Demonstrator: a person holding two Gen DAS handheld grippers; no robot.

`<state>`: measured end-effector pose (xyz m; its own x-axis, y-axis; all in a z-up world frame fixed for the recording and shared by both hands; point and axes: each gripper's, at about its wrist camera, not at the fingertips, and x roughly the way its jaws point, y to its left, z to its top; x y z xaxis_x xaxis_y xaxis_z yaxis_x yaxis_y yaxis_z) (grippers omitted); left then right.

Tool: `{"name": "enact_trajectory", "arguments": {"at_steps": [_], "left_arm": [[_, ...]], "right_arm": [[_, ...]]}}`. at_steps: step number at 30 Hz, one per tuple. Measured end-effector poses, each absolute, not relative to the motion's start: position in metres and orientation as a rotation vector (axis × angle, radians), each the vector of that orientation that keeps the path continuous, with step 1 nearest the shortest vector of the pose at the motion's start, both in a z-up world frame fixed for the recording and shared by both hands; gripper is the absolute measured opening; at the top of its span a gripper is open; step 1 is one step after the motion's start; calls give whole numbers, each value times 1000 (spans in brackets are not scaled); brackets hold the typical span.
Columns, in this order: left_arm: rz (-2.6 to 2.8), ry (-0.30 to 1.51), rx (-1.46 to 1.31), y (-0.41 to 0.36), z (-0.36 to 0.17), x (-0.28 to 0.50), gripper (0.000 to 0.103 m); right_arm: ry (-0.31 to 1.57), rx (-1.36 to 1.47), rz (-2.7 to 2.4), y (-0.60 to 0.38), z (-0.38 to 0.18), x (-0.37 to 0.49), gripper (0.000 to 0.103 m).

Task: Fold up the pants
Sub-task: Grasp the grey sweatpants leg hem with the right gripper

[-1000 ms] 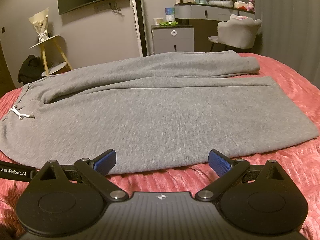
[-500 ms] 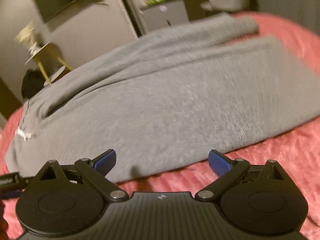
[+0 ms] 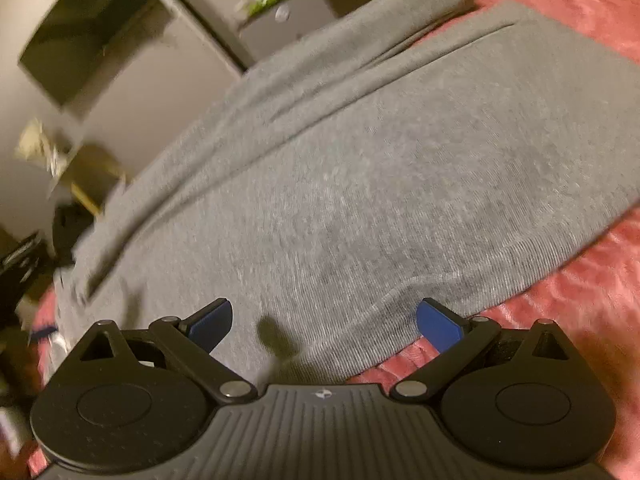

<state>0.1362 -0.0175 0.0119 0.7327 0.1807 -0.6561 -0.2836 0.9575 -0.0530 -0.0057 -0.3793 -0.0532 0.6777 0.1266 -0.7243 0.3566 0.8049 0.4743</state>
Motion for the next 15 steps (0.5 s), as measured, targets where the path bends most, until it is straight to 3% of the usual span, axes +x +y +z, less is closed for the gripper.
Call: {"name": "enact_trajectory", "arguments": {"at_steps": [2, 7, 9, 10, 11, 15], "left_arm": [[318, 695, -106, -8, 1, 144, 103], [401, 664, -163, 21, -8, 156, 103], [399, 640, -182, 27, -11, 156, 103], [405, 636, -180, 29, -14, 157, 103], [412, 631, -171, 29, -17, 157, 103], [412, 582, -83, 26, -23, 163, 103]], "right_arm": [[882, 614, -128, -381, -41, 6, 99], [657, 593, -124, -424, 31, 87, 91], [611, 561, -130, -443, 49, 150, 72], [618, 556, -168, -453, 52, 186, 52], [638, 564, -199, -461, 52, 215, 45], [730, 640, -331, -495, 27, 322, 37]]}}
